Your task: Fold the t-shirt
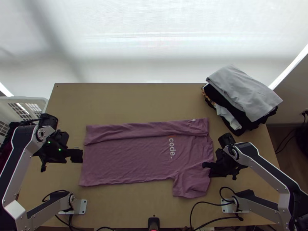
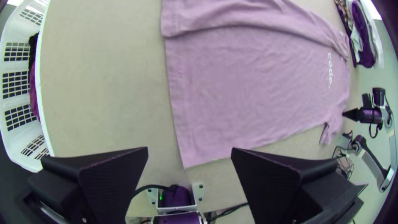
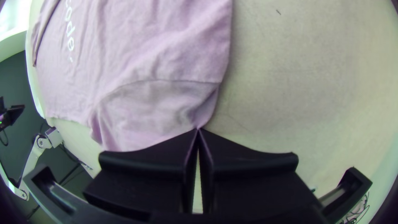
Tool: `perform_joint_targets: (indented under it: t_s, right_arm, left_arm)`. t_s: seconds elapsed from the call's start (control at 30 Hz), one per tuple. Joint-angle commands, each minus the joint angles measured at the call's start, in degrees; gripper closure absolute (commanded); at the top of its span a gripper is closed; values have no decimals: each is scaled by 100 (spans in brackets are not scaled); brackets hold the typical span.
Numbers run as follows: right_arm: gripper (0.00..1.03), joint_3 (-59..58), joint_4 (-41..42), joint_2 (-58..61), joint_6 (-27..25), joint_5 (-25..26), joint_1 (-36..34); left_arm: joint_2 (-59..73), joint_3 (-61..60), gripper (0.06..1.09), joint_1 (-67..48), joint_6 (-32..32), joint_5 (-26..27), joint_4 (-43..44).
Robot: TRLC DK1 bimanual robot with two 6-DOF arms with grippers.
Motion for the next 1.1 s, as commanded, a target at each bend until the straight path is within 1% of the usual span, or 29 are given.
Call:
perform_joint_targets:
  t_s: [0.0,0.1,0.23,0.4,0.57,0.63,0.67,0.73,0.8,0.83,0.9,0.97,1.03,1.07]
  right_arm:
    - [100,-62,7,-69,16,31,73]
    - [100,-62,7,-78,16,31,81]
    - [100,-53,7,-78,-2,40,81]
    - [100,-45,15,-43,-2,31,90]
    - [100,-18,33,-16,-2,40,99]
    - [100,-9,33,-16,-2,40,99]
    - [100,-9,33,-16,-2,40,99]
    - [100,-9,42,-7,-2,40,99]
    - [100,-9,42,-16,-2,40,99]
    - [100,-1,33,-16,-2,40,90]
    - [100,-1,33,-16,-2,40,90]
    - [100,8,33,-16,-2,40,73]
    - [100,8,33,-25,-11,40,55]
    - [100,8,33,-25,-11,40,46]
  left_arm:
    - [145,-405,11,-295,207,-184,-302]
    - [276,-695,11,-646,136,-466,-495]
    - [373,-897,11,-893,22,-474,-460]
    - [689,-1205,11,-937,31,-466,-390]
    - [953,-1389,11,-945,31,-466,6]
    - [1094,-1433,15,-945,49,-466,85]
    - [1164,-1442,16,-945,49,-466,173]
    - [1278,-1530,25,-980,66,-474,208]
    - [1357,-1547,28,-1095,49,-466,278]
    - [1384,-1556,34,-1121,57,-466,296]
    - [1516,-1556,35,-1156,40,-466,357]
    - [1621,-1574,44,-1183,31,-466,401]
    - [1648,-1591,59,-1191,40,-474,524]
    - [1648,-1600,64,-1200,49,-474,604]
